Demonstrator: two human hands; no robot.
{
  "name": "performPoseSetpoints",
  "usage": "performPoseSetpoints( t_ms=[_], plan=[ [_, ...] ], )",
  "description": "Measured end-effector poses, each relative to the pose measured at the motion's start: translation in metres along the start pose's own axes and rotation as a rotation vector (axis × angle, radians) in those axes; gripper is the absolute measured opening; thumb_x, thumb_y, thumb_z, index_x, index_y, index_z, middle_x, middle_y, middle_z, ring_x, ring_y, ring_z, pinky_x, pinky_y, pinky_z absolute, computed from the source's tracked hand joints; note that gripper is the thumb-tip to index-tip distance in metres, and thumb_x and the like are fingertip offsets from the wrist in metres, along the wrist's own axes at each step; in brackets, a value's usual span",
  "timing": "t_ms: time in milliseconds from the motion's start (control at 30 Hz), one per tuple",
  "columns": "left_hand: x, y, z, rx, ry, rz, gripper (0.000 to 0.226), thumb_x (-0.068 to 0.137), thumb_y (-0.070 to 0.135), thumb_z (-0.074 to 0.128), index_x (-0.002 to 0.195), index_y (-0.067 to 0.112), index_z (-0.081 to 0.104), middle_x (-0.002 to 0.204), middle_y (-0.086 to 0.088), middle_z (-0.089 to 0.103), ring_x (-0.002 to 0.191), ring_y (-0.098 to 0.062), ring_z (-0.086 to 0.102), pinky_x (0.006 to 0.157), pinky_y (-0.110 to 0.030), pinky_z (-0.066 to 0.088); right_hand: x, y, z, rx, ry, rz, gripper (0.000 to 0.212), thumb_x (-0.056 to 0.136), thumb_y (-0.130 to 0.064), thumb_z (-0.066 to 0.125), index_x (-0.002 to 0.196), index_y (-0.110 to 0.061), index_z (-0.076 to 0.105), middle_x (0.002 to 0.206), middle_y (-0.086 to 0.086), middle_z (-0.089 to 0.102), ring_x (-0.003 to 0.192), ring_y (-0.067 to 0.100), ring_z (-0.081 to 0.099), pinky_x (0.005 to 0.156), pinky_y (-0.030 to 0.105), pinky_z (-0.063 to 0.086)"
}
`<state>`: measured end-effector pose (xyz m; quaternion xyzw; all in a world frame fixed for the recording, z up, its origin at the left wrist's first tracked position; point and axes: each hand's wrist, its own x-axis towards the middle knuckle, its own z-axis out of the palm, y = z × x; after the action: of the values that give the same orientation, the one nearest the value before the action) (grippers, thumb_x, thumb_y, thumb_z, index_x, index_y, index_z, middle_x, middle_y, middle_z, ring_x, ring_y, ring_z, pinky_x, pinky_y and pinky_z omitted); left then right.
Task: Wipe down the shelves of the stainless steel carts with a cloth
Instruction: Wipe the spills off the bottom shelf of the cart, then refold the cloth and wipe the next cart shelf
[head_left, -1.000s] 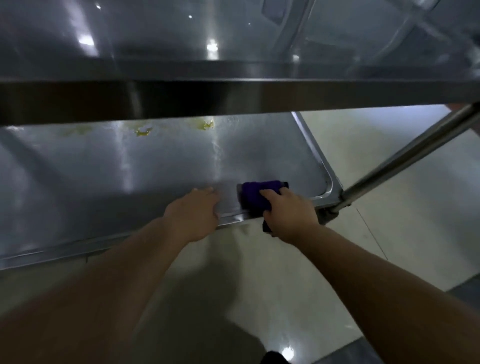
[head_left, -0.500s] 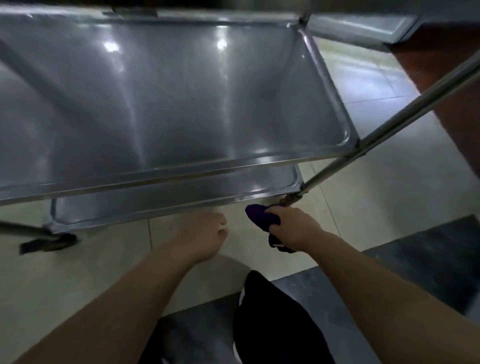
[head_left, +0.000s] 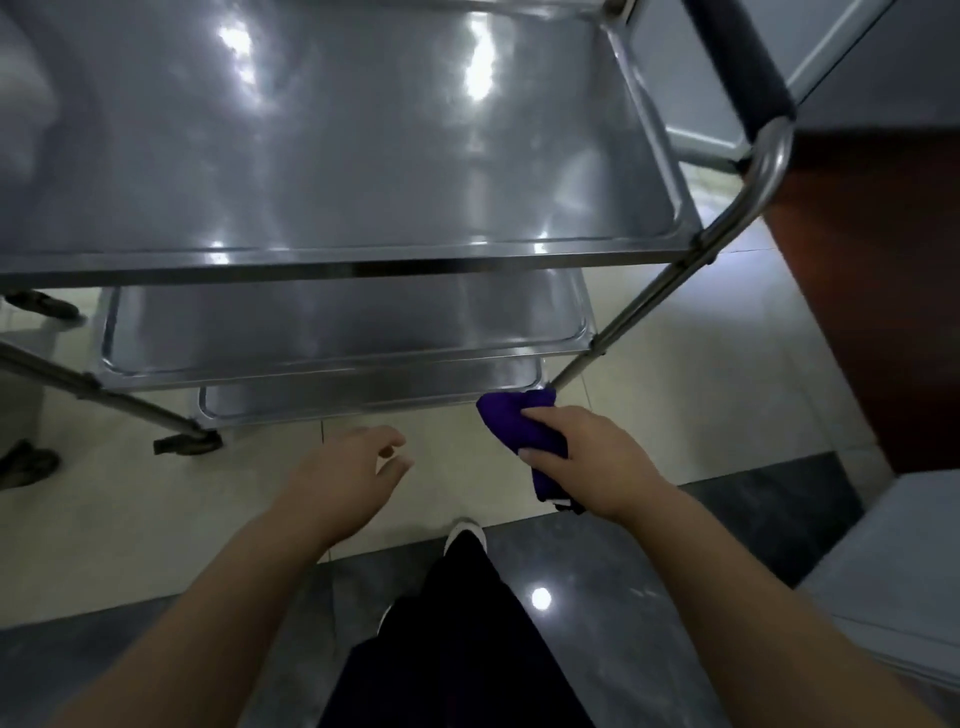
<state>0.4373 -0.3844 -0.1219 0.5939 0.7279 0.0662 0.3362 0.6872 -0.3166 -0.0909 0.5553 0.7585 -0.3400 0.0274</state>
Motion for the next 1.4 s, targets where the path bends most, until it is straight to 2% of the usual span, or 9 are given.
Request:
performPoseSetpoints(
  t_ms=[167,333,567,733,833,967,1133,1267,1400],
  plan=[
    [-0.031,0.040,-0.012,-0.054,0.016,0.070,0.030,0.092,0.040,0.051,0.116,0.026,0.060,0.112,0.007,0.064,0.098,-0.012,0.058,0.085,-0.026,0.044,-0.065,-0.002,-0.024,0.065,0.198,0.055,0.048,0.090,-0.041,0.056,0.136,-0.033,0.044,0.123,-0.007,0.054,0.101,0.009,0.052,0.085,0.028,0.044],
    [-0.038,0.091,-0.010,-0.058,-0.014,0.149,0.031,0.092,0.042,0.051,0.117,0.027,0.060,0.112,0.009,0.063,0.095,-0.009,0.058,0.085,-0.028,0.046,-0.118,0.031,-0.056,0.121,0.313,0.124,0.049,0.088,-0.037,0.060,0.135,-0.033,0.046,0.122,-0.010,0.054,0.098,0.006,0.051,0.082,0.027,0.045],
    [-0.005,0.205,0.017,-0.116,0.010,0.250,0.028,0.090,0.043,0.052,0.113,0.029,0.061,0.105,0.011,0.062,0.088,-0.002,0.054,0.077,-0.023,0.043,-0.149,0.135,-0.116,0.214,0.435,0.233,0.049,0.087,-0.036,0.062,0.133,-0.031,0.048,0.116,-0.009,0.057,0.092,0.004,0.051,0.076,0.023,0.043],
    [0.034,0.308,0.057,-0.118,0.026,0.272,0.016,0.090,0.042,0.054,0.103,0.035,0.061,0.094,0.018,0.058,0.075,0.012,0.048,0.064,-0.009,0.035,-0.144,0.233,-0.187,0.218,0.443,0.223,0.048,0.088,-0.035,0.062,0.133,-0.029,0.048,0.109,-0.016,0.049,0.091,0.001,0.046,0.068,0.012,0.035],
    [0.056,0.363,0.075,-0.091,-0.022,0.251,0.023,0.089,0.043,0.054,0.106,0.031,0.063,0.102,0.014,0.063,0.086,0.004,0.055,0.077,-0.021,0.048,-0.136,0.282,-0.232,0.203,0.441,0.206,0.049,0.087,-0.033,0.063,0.134,-0.028,0.048,0.111,-0.014,0.052,0.093,0.002,0.047,0.071,0.015,0.036],
    [0.086,0.423,0.083,-0.052,-0.027,0.253,0.028,0.090,0.042,0.054,0.110,0.027,0.064,0.105,0.011,0.065,0.092,-0.005,0.060,0.087,-0.034,0.051,-0.109,0.333,-0.285,0.190,0.396,0.187,0.050,0.088,-0.032,0.064,0.135,-0.027,0.047,0.122,-0.005,0.057,0.097,0.006,0.049,0.081,0.024,0.043],
    [0.149,0.483,0.076,-0.039,-0.006,0.255,0.026,0.090,0.041,0.054,0.109,0.027,0.064,0.101,0.013,0.065,0.090,-0.005,0.060,0.085,-0.032,0.050,-0.050,0.379,-0.337,0.173,0.341,0.160,0.050,0.087,-0.034,0.063,0.134,-0.032,0.047,0.120,-0.007,0.058,0.097,0.006,0.052,0.083,0.026,0.046],
    [0.226,0.529,0.069,-0.014,0.014,0.280,0.029,0.090,0.043,0.052,0.112,0.027,0.062,0.105,0.011,0.064,0.094,-0.008,0.059,0.086,-0.033,0.050,0.013,0.411,-0.386,0.188,0.297,0.161,0.048,0.087,-0.037,0.062,0.133,-0.036,0.046,0.118,-0.010,0.058,0.098,0.010,0.056,0.083,0.037,0.054],
    [0.318,0.578,0.059,-0.002,-0.023,0.284,0.031,0.091,0.044,0.050,0.115,0.027,0.060,0.108,0.011,0.063,0.097,-0.009,0.058,0.088,-0.035,0.049,0.077,0.443,-0.452,0.050,0.292,0.170,0.048,0.088,-0.041,0.060,0.133,-0.038,0.045,0.119,-0.012,0.058,0.096,0.006,0.055,0.083,0.028,0.049]
  ],
)
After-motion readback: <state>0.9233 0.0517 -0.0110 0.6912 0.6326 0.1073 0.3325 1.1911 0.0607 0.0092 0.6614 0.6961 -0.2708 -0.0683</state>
